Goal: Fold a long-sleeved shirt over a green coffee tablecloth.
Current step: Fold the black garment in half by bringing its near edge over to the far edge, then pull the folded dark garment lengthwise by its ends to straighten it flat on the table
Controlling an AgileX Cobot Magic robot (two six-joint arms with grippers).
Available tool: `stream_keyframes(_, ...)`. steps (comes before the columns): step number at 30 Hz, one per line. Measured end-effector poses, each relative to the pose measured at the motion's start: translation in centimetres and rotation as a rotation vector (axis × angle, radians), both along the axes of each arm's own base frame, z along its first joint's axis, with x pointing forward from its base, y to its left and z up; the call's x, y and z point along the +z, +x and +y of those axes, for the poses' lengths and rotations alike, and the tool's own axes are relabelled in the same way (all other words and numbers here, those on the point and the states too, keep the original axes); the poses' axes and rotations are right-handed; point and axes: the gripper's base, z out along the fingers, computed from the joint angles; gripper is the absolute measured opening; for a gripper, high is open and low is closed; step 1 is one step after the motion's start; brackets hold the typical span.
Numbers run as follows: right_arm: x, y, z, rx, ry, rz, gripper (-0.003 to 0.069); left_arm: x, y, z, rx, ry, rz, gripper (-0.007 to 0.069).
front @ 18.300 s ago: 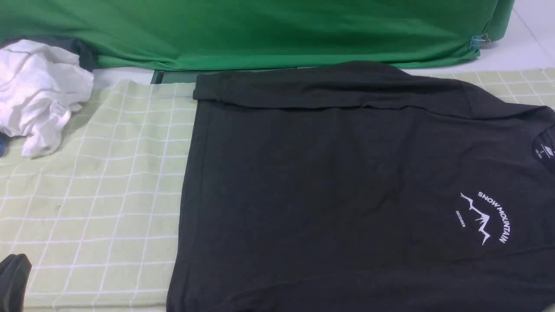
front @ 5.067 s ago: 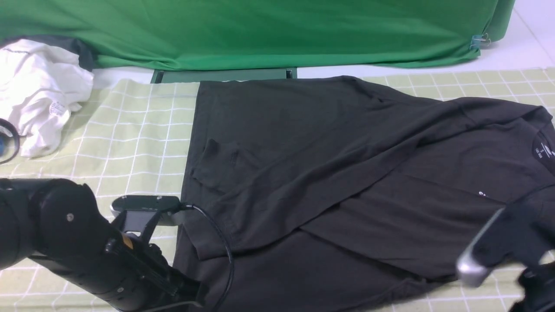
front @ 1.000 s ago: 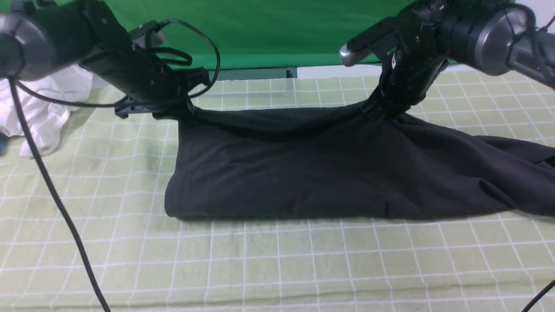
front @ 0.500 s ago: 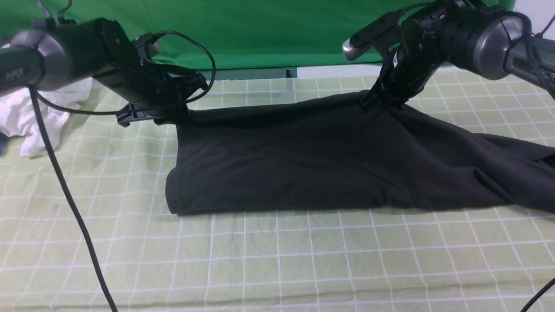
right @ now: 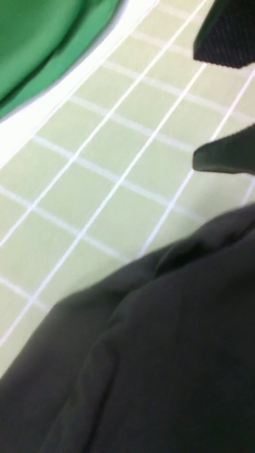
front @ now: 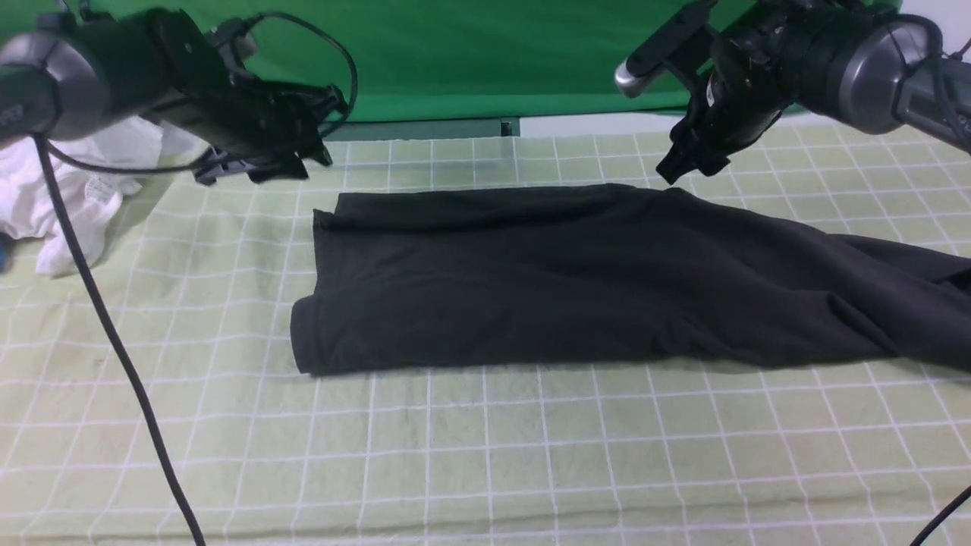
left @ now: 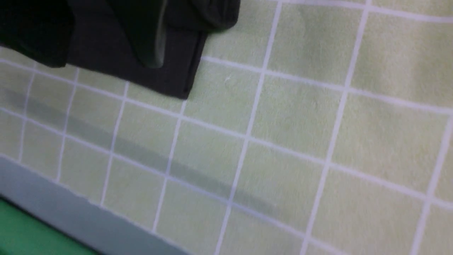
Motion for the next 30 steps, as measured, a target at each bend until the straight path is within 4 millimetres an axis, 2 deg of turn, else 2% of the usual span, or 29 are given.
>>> stream_keyframes(1, 0.6, -0.2, -0.2, -0.007, -0.001, -0.003, 0.0302, 1.0, 0.2, 0.1, -0.006, -0.002, -0.004, 0.0363)
stream_keyframes(4, 3.5, -1.2, -1.4, -0.044, -0.007, -0.008, 0.0171, 4.1, 0.6, 0.2, -0.044, -0.003, -0.025, 0.0456)
stream_keyframes(7, 6.3, -2.6, -3.6, -0.117, -0.025, 0.02, 0.0037, 6.8, 0.4, -0.1, -0.102, -0.005, -0.027, 0.0501)
stream_keyframes(10, 8.2, -4.0, -6.3, -0.211, -0.038, 0.081, 0.0002, 7.8, -0.6, -0.6, -0.182, -0.012, 0.043, 0.0473)
stream_keyframes(12, 8.7, -4.8, -8.0, -0.276, -0.021, 0.145, -0.0003, 7.1, -1.4, -1.3, -0.257, -0.002, 0.136, 0.0401)
stream_keyframes(14, 8.9, -5.3, -9.3, -0.321, 0.027, 0.199, -0.0006, 5.6, -1.8, -1.9, -0.314, 0.011, 0.214, 0.0316)
stream_keyframes(16, 8.5, -5.7, -10.5, -0.338, 0.085, 0.25, -0.0008, 3.4, -2.0, -2.7, -0.366, 0.028, 0.286, 0.0209)
stream_keyframes(21, 6.8, -7.0, -12.9, -0.385, 0.129, 0.346, -0.0008, 0.0, -2.0, -4.0, -0.436, 0.041, 0.374, 0.0054)
stream_keyframes(22, 5.6, -7.7, -14.2, -0.418, 0.134, 0.395, -0.0008, -0.5, -1.9, -4.2, -0.442, 0.042, 0.39, 0.0033)
stream_keyframes(24, 4.2, -8.5, -15.9, -0.465, 0.135, 0.449, -0.0008, -1.0, -1.9, -4.4, -0.454, 0.046, 0.395, 0.0015)
stream_keyframes(26, 2.0, -9.3, -18.5, -0.549, 0.159, 0.474, 0.0003, -1.1, -1.8, -4.6, -0.45, 0.045, 0.38, 0.0011)
stream_keyframes(27, 2.0, -9.3, -18.5, -0.549, 0.159, 0.474, 0.0003, -1.1, -1.8, -4.6, -0.45, 0.045, 0.38, 0.0011)
stream_keyframes(30, 0.0, -9.7, -22.0, -0.656, 0.263, 0.421, 0.0127, -1.0, -1.6, -4.7, -0.443, 0.025, 0.358, 0.0013)
